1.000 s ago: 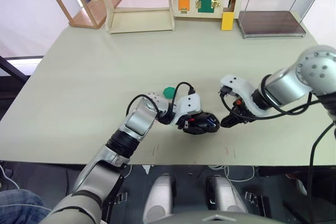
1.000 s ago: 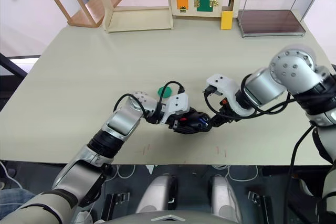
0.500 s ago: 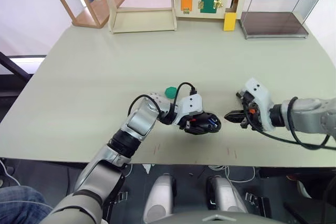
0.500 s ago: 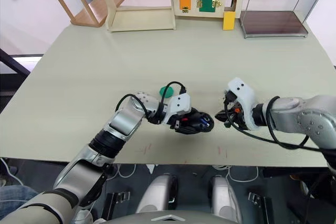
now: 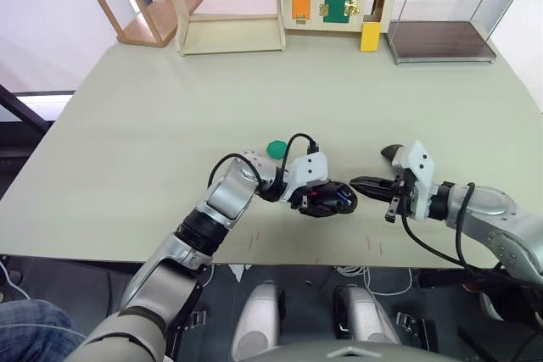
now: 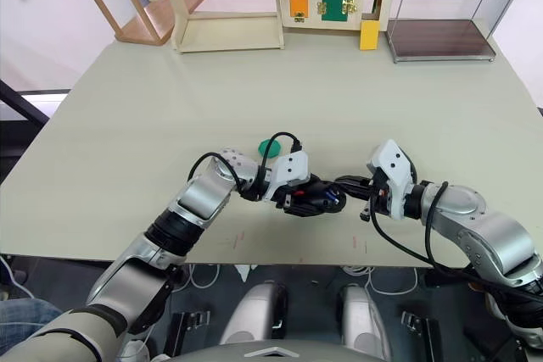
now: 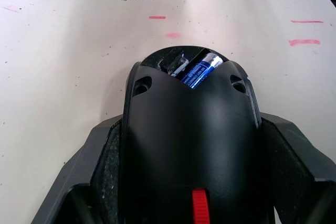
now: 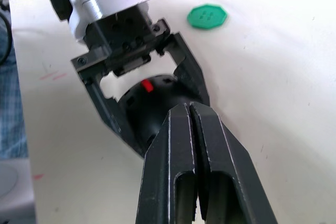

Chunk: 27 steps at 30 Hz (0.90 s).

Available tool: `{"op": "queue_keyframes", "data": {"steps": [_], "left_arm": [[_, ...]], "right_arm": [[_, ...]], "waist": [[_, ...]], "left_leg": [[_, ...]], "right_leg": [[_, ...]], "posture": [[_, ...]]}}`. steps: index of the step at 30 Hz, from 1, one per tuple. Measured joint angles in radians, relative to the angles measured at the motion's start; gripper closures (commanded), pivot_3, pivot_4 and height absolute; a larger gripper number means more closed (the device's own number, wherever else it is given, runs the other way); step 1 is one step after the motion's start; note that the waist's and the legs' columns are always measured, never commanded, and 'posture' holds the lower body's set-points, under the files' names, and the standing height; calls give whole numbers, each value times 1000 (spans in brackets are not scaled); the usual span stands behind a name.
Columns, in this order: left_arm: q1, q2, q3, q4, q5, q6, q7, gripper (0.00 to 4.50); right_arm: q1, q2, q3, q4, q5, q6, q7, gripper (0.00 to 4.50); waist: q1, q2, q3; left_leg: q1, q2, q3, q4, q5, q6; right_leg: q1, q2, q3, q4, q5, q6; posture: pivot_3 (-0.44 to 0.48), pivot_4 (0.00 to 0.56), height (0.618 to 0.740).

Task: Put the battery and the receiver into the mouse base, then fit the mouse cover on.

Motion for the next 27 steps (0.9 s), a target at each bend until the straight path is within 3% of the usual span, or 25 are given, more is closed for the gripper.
{"op": "queue_keyframes", "data": {"steps": [8,27], "left_arm": [[-11,0,-2,14,0,1,-2,1525],[-13,0,-1,22,0,-1,-3,1525]], "right_arm": [[50,101,10,148,-192,-250,89,4440],[41,215,22,244,-321,-323,152,4440]], "waist": [[0,0,0],[0,0,0]], "left_leg": [[3,0,1,0,0,0],[6,0,2,0,0,0]], "right_leg": [[2,0,0,1,0,0],[3,0,2,2,0,0]], "posture": [[0,150,740],[0,150,740]]}}
